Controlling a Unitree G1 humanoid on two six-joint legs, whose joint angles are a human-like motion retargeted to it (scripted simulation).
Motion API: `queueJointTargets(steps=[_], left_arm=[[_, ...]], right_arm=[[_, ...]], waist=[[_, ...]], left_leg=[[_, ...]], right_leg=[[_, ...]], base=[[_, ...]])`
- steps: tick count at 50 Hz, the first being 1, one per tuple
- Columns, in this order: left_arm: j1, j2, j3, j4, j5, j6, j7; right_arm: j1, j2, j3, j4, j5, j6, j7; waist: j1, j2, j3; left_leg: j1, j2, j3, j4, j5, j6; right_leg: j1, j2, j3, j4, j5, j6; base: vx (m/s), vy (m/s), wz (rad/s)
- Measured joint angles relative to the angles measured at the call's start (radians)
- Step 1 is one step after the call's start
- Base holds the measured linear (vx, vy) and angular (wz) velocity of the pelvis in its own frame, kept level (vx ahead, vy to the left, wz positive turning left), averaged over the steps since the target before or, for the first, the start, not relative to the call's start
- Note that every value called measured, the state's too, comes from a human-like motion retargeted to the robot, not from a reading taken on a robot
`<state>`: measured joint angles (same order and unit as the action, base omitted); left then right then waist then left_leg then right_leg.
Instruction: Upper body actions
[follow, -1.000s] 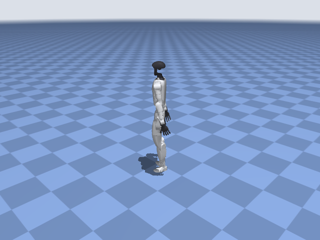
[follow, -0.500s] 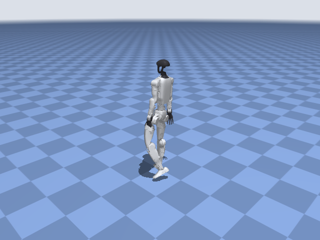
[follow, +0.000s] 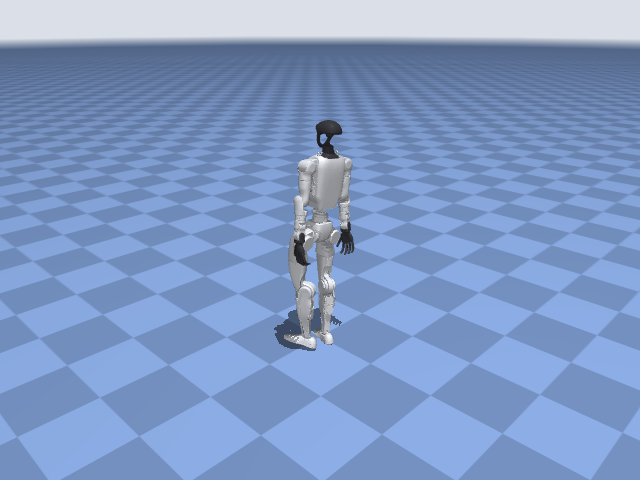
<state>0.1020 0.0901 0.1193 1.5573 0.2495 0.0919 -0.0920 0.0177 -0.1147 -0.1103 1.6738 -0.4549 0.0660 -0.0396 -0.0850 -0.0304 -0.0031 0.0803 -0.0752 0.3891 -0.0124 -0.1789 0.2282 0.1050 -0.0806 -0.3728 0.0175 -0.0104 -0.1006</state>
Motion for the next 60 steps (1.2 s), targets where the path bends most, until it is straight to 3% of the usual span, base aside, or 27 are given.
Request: queueJointTargets(steps=[5,15,26,35,40,43,46,51,55,57,60], left_arm=[[-0.016,0.002,0.008,-0.007,-0.009,0.009,0.002],[-0.046,0.004,0.004,-0.035,-0.036,0.001,0.003],[-0.037,-0.006,-0.004,-0.037,-0.028,-0.006,0.008],[-0.042,-0.003,0.018,-0.041,-0.023,-0.009,0.016],[-0.061,0.025,0.013,-0.05,-0.018,0.0,0.012],[-0.072,0.036,0.013,-0.052,-0.025,0.007,0.023],[-0.082,0.044,0.018,-0.058,-0.039,0.01,0.012],[-0.089,0.058,0.039,-0.09,-0.048,0.017,-0.001],[-0.107,0.046,0.056,-0.115,-0.087,0.013,0.022],[-0.113,0.036,0.071,-0.112,-0.129,0.006,0.03],[-0.114,0.02,0.1,-0.091,-0.163,0.001,0.027]], right_arm=[[-0.003,0.009,0.008,0.005,0.031,0.022,-0.006],[-0.03,0.013,0.103,-0.074,-0.132,-0.003,0.017],[-0.07,0.016,0.102,-0.071,-0.073,-0.013,0.034],[-0.07,-0.004,0.087,-0.048,-0.043,-0.019,0.005],[-0.038,-0.011,0.054,-0.023,-0.025,-0.021,-0.014],[-0.013,-0.019,0.032,-0.001,-0.026,-0.016,-0.03],[0.003,-0.027,0.034,0.013,-0.029,-0.012,-0.038],[-0.003,-0.033,0.066,0.026,-0.044,0.002,-0.036],[-0.037,-0.049,0.079,-0.014,-0.071,-0.001,-0.012],[-0.046,-0.066,0.106,-0.057,-0.081,-0.02,-0.002],[-0.065,-0.098,0.144,-0.085,-0.092,-0.036,0.012]], waist=[[0.007,0.0,-0.013],[0.01,-0.009,-0.022],[0.029,-0.012,-0.007],[0.033,0.014,0.02],[0.011,0.021,0.033],[-0.007,0.018,0.044],[-0.017,0.015,0.06],[0.022,0.003,0.079],[0.029,0.018,0.131],[0.056,0.013,0.164],[0.071,0.002,0.185]], left_leg=[[0.001,-0.004,0.01,0.005,-0.023,0.0],[0.003,-0.02,0.012,0.003,-0.055,0.001],[0.008,-0.032,0.016,0.0,-0.079,-0.003],[-0.037,0.007,-0.083,0.034,-0.075,-0.029],[-0.085,0.037,-0.195,0.061,-0.045,-0.051],[-0.118,0.036,-0.279,0.075,-0.012,-0.072],[-0.151,0.034,-0.35,0.087,0.022,-0.105],[-0.214,0.037,-0.387,0.082,0.082,-0.174],[-0.294,0.003,-0.529,0.095,0.148,-0.218],[-0.32,0.015,-0.426,0.109,0.123,-0.217],[-0.321,0.073,-0.109,0.115,0.0,-0.195]], right_leg=[[-0.009,-0.007,0.013,0.006,0.006,0.014],[-0.02,-0.02,0.029,0.011,0.015,0.034],[-0.03,-0.03,0.05,0.021,0.025,0.051],[-0.04,-0.031,0.017,0.142,-0.049,0.079],[-0.083,-0.011,0.216,0.233,-0.032,0.078],[-0.092,0.016,0.463,0.235,-0.017,0.134],[-0.069,0.013,0.563,0.2,-0.023,0.195],[-0.039,0.014,0.407,0.131,-0.042,0.143],[-0.017,0.012,0.223,0.081,-0.025,0.137],[-0.003,0.019,0.15,0.05,-0.009,0.121],[0.018,0.015,0.059,0.007,0.008,0.109]], base=[[0.08,0.05,-0.14],[0.04,0.03,-0.06],[0.0,0.0,-0.01],[-0.02,0.0,0.39],[-0.03,-0.1,1.54],[-0.06,-0.12,2.24],[-0.11,-0.14,2.03],[-0.24,-0.15,1.59],[-0.42,-0.11,2.2],[-0.44,-0.09,1.78],[-0.34,0.0,1.5]])
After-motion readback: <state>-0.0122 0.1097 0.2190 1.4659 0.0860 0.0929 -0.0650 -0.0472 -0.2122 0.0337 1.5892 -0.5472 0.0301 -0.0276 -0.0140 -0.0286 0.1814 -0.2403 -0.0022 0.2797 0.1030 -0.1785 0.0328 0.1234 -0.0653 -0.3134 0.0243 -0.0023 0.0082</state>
